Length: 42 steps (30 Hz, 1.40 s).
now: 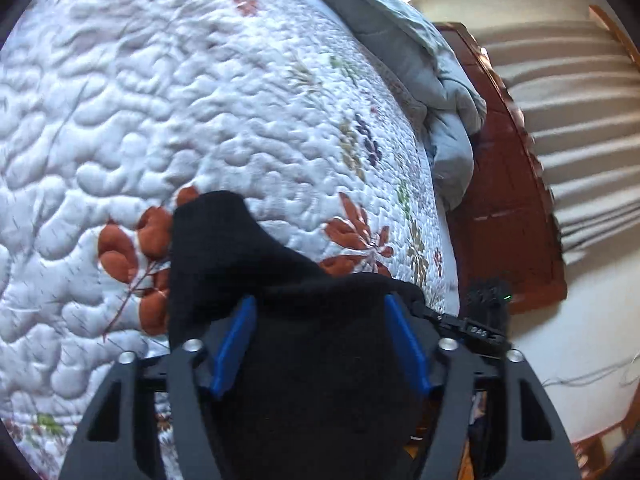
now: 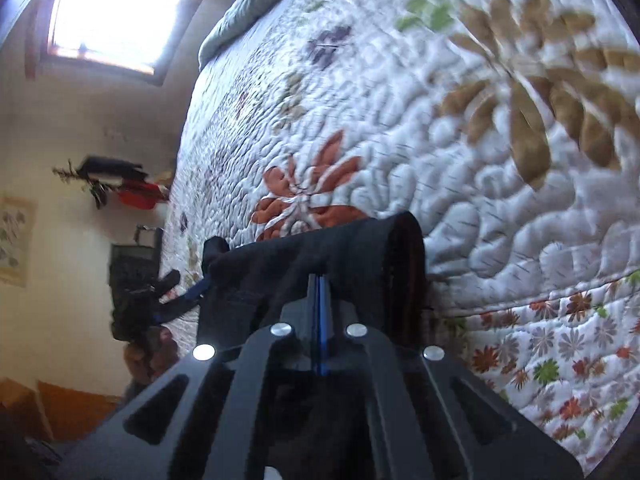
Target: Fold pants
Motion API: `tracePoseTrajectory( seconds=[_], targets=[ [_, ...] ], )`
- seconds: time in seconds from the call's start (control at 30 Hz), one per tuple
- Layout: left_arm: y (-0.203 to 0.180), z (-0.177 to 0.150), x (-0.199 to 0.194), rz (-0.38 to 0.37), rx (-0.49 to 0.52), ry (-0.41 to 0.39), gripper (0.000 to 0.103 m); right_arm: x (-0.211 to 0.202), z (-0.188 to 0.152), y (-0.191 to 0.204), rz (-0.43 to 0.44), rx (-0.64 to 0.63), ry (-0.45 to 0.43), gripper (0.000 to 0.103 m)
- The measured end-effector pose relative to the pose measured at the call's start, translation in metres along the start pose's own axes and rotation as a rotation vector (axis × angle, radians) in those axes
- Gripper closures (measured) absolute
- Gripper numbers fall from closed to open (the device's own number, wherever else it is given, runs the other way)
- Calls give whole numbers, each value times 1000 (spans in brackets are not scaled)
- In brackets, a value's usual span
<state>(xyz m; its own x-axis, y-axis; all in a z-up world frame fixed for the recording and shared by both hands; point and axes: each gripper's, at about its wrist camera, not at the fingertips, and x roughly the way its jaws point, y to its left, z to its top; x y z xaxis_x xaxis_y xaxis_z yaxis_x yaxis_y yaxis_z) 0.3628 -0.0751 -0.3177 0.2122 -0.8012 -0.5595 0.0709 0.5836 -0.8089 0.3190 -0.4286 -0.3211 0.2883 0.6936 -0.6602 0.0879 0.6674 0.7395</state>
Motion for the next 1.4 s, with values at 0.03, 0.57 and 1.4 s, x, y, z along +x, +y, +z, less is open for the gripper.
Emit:
tracePoseTrajectory(
  seconds=[0.03,0.57,1.4],
  targets=[
    [2,-1,0,-6,-5,-7,39,1,-2,-5,22,10,-3,103],
    [-53,-97,-67,-35,165,-56,20,-54,-95,48,-33,-150,-9,77],
    [12,-80,-83,-7,-86,10,10,-60,-59,-3,-63,79,34,8]
  ],
)
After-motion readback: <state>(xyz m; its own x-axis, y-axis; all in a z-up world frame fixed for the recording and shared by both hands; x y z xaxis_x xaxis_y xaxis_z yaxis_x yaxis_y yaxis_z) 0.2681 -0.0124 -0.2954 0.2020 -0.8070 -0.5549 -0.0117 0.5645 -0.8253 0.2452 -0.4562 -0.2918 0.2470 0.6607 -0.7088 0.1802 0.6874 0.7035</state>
